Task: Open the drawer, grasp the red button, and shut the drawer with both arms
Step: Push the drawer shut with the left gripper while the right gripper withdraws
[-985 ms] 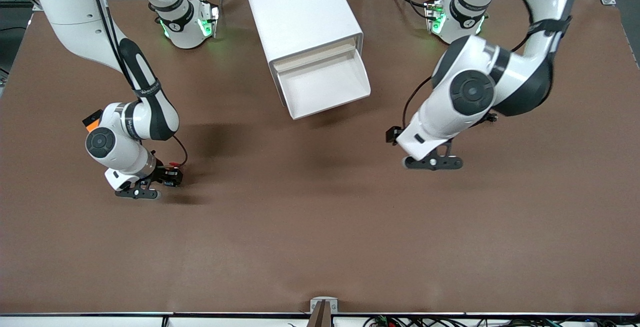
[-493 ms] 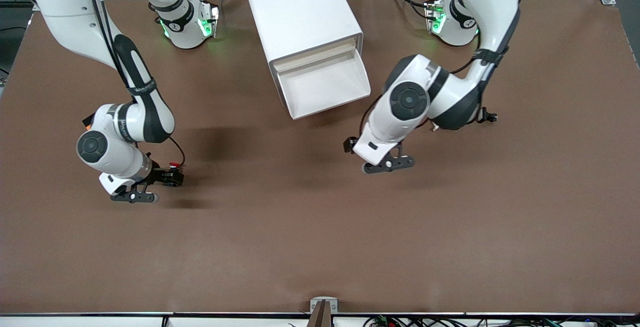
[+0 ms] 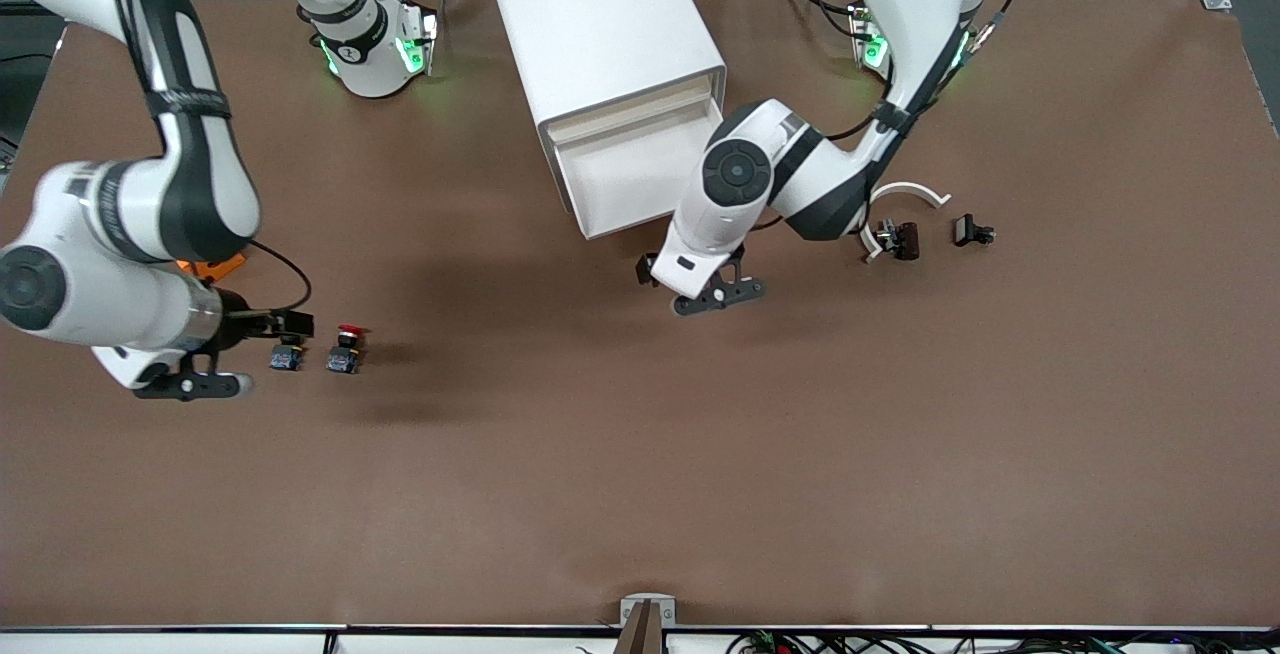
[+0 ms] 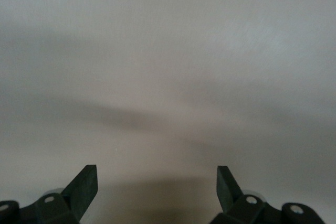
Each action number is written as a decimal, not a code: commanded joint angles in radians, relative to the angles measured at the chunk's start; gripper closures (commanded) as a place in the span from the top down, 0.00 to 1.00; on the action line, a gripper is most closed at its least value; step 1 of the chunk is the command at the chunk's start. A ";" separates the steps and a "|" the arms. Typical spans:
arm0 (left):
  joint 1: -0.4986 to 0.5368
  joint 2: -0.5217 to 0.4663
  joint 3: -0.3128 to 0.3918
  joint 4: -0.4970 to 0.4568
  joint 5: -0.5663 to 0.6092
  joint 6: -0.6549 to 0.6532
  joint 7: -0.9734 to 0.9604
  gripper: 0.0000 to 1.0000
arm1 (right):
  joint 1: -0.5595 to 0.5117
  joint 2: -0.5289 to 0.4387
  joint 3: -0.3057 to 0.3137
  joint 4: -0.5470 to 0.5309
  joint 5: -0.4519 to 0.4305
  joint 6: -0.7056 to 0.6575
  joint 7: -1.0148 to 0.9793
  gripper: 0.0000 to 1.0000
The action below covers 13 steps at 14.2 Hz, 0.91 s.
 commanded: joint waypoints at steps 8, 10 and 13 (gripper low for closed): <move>-0.016 -0.083 -0.088 -0.105 -0.015 -0.084 -0.190 1.00 | -0.037 -0.115 0.009 0.138 -0.036 -0.217 -0.015 1.00; -0.016 -0.087 -0.120 -0.111 -0.017 -0.112 -0.192 1.00 | -0.040 -0.121 0.008 0.182 -0.041 -0.300 -0.009 1.00; -0.018 -0.084 -0.157 -0.123 -0.015 -0.112 -0.192 1.00 | -0.055 -0.116 0.006 0.265 -0.041 -0.333 -0.008 1.00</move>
